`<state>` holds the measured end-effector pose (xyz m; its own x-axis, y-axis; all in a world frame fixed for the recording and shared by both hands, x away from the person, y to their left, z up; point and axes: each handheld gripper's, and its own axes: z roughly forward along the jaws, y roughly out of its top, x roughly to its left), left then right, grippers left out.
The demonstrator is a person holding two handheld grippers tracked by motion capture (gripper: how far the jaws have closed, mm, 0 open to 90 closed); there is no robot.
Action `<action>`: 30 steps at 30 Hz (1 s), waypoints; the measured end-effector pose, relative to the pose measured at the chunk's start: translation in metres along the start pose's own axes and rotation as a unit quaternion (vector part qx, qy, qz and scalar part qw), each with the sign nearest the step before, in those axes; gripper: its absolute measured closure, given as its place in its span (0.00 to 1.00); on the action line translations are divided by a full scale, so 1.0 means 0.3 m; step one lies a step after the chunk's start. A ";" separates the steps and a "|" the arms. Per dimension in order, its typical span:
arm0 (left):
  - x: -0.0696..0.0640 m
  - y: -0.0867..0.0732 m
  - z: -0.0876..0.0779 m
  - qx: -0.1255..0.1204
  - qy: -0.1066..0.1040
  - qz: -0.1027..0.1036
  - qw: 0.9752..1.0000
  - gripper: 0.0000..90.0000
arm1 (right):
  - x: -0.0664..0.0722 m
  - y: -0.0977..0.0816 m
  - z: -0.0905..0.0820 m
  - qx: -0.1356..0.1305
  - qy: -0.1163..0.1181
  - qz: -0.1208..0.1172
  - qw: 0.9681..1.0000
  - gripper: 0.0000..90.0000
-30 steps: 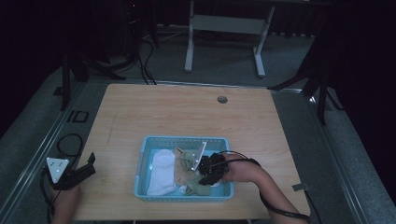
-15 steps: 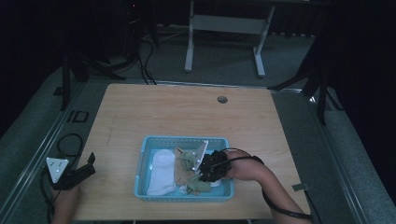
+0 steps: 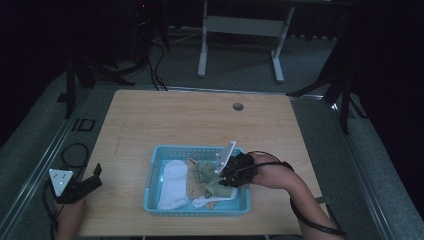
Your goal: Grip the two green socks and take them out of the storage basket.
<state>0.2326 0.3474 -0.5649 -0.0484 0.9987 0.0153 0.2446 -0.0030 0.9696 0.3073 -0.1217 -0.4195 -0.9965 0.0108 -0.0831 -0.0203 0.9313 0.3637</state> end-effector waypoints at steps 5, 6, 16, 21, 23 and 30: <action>-0.002 0.000 0.001 -0.001 -0.001 0.000 1.000 0.00 | -0.007 -0.035 -0.065 -0.013 -0.015 0.015 1.000 0.89; -0.001 0.000 0.001 -0.001 0.000 -0.001 1.000 0.00 | -0.009 -0.043 -0.078 -0.017 -0.016 0.020 1.000 0.89; -0.002 0.000 0.000 -0.002 0.001 0.000 1.000 0.00 | -0.025 -0.153 -0.177 -0.034 -0.049 0.063 0.996 0.88; -0.004 0.000 0.000 -0.002 0.002 0.002 1.000 0.00 | -0.035 -0.228 -0.222 -0.042 -0.072 0.086 0.993 0.88; -0.004 0.000 0.000 -0.002 0.002 0.002 1.000 0.00 | -0.040 -0.255 -0.234 -0.046 -0.077 0.096 0.991 0.88; -0.004 0.000 0.001 -0.001 0.002 0.002 1.000 0.00 | -0.043 -0.343 -0.256 -0.041 -0.087 0.128 0.987 0.88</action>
<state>0.2330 0.3462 -0.5650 -0.0509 0.9985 0.0195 0.2431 -0.0065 0.9700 0.3160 -0.2457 -0.3846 -0.9408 0.3116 -0.1332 0.2176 0.8568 0.4675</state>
